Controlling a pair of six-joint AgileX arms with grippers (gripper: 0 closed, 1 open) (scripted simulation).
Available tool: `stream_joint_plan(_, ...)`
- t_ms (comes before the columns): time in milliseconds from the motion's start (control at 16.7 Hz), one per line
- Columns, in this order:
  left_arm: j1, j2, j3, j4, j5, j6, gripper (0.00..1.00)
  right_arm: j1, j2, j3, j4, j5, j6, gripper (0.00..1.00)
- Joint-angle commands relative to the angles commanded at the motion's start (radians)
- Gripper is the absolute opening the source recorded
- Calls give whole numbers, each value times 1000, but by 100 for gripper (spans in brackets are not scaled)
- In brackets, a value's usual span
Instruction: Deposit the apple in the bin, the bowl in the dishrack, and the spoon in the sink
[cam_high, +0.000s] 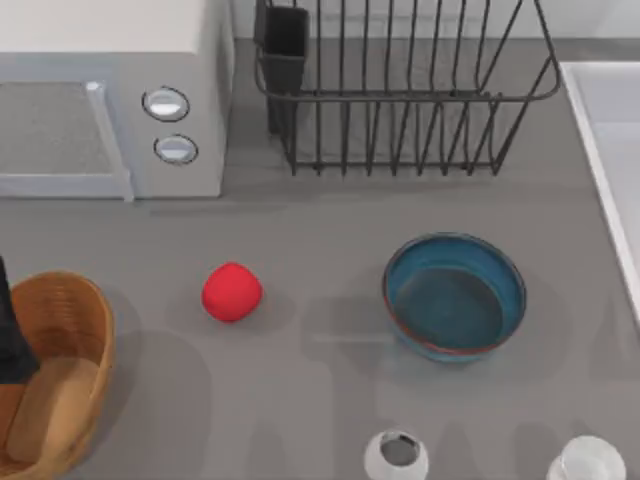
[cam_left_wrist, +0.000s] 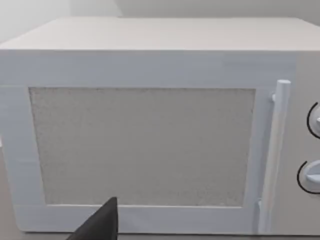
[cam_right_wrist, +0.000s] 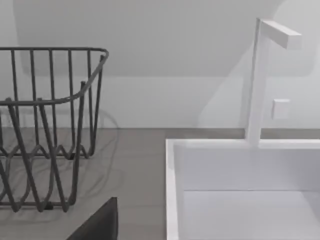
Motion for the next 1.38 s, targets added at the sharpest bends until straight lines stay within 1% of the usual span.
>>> stream_joint_plan(240, -10, 30, 25, -18, 1, 4, 100, 0, 0, 0, 0, 0, 0, 100)
stream_joint_plan(480, -65, 215, 178, -126, 6, 22, 100, 0, 0, 0, 0, 0, 0, 100)
stream_joint_plan(600, -104, 368, 297, -208, 8, 33, 100, 0, 0, 0, 0, 0, 0, 100)
stream_joint_plan(1140, -312, 1235, 923, -666, 15, 88, 100, 0, 0, 0, 0, 0, 0, 100)
stream_joint_plan(1380, -399, 1581, 1191, -851, 19, 115, 100, 0, 0, 0, 0, 0, 0, 100)
